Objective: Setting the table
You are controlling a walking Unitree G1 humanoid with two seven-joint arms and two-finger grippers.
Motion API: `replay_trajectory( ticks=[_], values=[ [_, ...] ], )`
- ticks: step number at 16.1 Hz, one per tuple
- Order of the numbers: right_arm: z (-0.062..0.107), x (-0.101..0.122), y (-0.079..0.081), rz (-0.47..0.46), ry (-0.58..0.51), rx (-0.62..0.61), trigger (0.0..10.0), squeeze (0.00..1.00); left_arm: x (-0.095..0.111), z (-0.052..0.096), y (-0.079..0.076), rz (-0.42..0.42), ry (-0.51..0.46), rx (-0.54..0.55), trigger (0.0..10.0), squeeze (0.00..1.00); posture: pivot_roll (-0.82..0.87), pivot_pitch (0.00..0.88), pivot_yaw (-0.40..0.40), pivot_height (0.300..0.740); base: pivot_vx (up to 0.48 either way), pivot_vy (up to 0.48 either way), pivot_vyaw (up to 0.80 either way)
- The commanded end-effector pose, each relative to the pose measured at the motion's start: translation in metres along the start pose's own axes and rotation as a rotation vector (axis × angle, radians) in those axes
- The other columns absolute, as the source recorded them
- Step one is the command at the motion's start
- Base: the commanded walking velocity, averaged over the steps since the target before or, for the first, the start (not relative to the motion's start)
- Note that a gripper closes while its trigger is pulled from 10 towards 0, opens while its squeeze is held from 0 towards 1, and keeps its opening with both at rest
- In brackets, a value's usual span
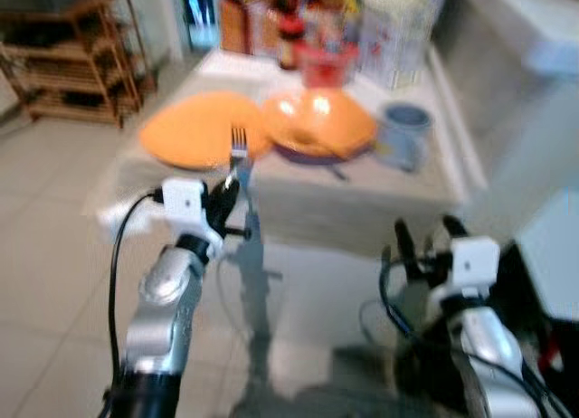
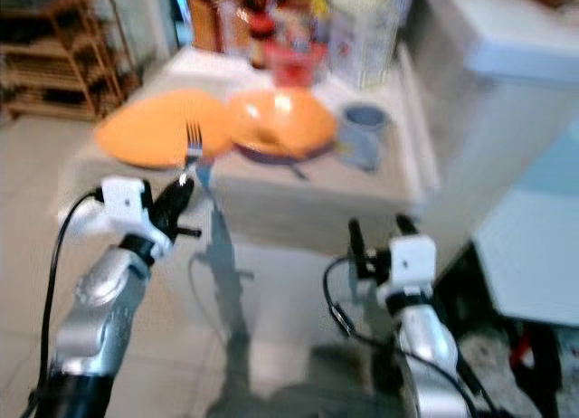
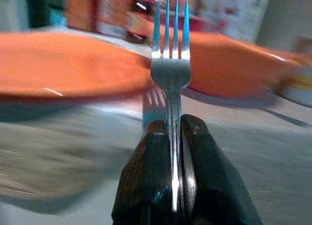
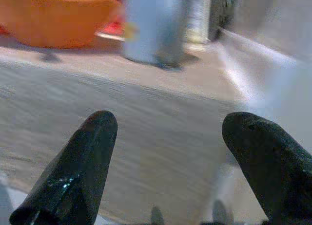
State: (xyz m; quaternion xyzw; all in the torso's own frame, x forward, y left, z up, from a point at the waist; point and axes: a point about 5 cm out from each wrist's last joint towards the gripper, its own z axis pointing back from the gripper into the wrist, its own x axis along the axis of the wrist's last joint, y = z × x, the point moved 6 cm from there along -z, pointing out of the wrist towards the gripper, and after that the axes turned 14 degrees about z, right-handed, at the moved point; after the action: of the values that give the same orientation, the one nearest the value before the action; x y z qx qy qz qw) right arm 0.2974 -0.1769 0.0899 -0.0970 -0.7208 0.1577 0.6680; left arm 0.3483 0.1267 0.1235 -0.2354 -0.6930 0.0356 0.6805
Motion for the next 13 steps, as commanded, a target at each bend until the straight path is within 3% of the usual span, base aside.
replay_trajectory(
  ticks=[1, 2, 10, 13],
  values=[
    [0.0010, -0.0030, -0.0073, 0.009, 0.012, -0.015, 10.0, 0.00, 0.0072, -0.0037, -0.0133, -0.017, -0.030, -0.039, 0.0, 0.00, -0.09, 0.000, -0.008, 0.727, 0.000, -0.480, 0.00],
    [0.0005, -0.0039, -0.0065, 0.009, 0.015, -0.011, 10.0, 0.00, 0.0092, -0.0029, -0.0133, -0.017, -0.042, -0.042, 0.0, 0.00, -0.09, 0.000, -0.009, 0.727, 0.000, -0.469, 0.00],
    [0.0008, -0.0061, -0.0047, 0.008, 0.023, -0.003, 10.0, 0.00, 0.0143, -0.0064, -0.0133, -0.043, -0.049, -0.033, 0.0, 0.00, -0.09, 0.000, -0.010, 0.727, 0.000, 0.000, 0.00],
    [0.0015, -0.0069, -0.0072, 0.011, 0.026, -0.007, 10.0, 0.00, 0.0152, -0.0082, -0.0176, -0.047, -0.051, -0.051, 0.0, 0.00, -0.10, 0.000, -0.009, 0.727, -0.275, 0.000, 0.00]
  ],
)
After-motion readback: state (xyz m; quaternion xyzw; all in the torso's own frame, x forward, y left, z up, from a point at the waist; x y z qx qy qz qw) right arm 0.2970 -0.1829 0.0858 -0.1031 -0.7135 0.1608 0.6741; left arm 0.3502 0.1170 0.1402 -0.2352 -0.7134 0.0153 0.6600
